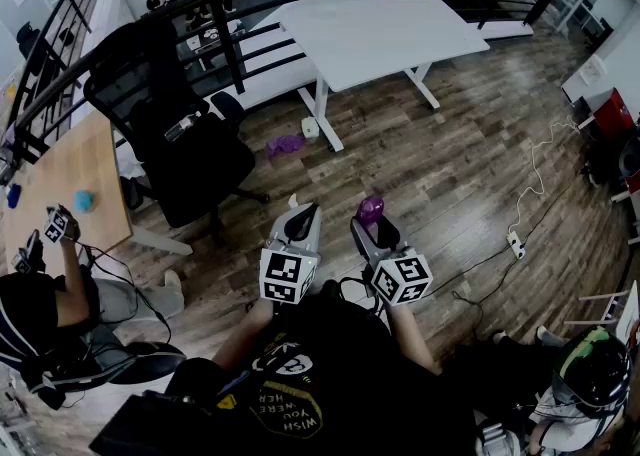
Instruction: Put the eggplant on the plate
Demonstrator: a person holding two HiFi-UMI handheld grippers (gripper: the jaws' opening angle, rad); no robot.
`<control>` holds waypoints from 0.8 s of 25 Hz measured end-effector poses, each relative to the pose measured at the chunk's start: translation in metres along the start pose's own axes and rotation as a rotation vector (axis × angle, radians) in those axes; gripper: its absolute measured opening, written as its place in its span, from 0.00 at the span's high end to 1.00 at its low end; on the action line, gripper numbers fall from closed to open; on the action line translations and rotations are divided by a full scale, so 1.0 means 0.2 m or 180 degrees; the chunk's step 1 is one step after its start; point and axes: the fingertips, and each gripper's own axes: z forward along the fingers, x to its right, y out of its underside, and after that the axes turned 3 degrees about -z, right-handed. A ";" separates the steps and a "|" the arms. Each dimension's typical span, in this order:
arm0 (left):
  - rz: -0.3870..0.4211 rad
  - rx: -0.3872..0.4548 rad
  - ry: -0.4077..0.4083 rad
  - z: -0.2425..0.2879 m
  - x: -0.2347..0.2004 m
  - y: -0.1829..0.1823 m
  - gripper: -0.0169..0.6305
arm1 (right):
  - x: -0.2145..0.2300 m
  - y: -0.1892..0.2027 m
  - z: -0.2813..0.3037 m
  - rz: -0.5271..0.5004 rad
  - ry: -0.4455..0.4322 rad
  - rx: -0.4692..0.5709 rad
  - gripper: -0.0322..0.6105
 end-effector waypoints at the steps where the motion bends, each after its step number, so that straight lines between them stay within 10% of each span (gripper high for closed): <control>1: -0.0001 -0.0007 -0.0001 0.00 0.00 0.00 0.97 | 0.00 0.00 0.00 0.0009 0.0004 0.0000 0.61; 20: -0.0065 -0.0041 0.0056 0.11 0.06 0.02 0.97 | 0.11 0.00 -0.04 0.0183 -0.0038 0.0069 0.61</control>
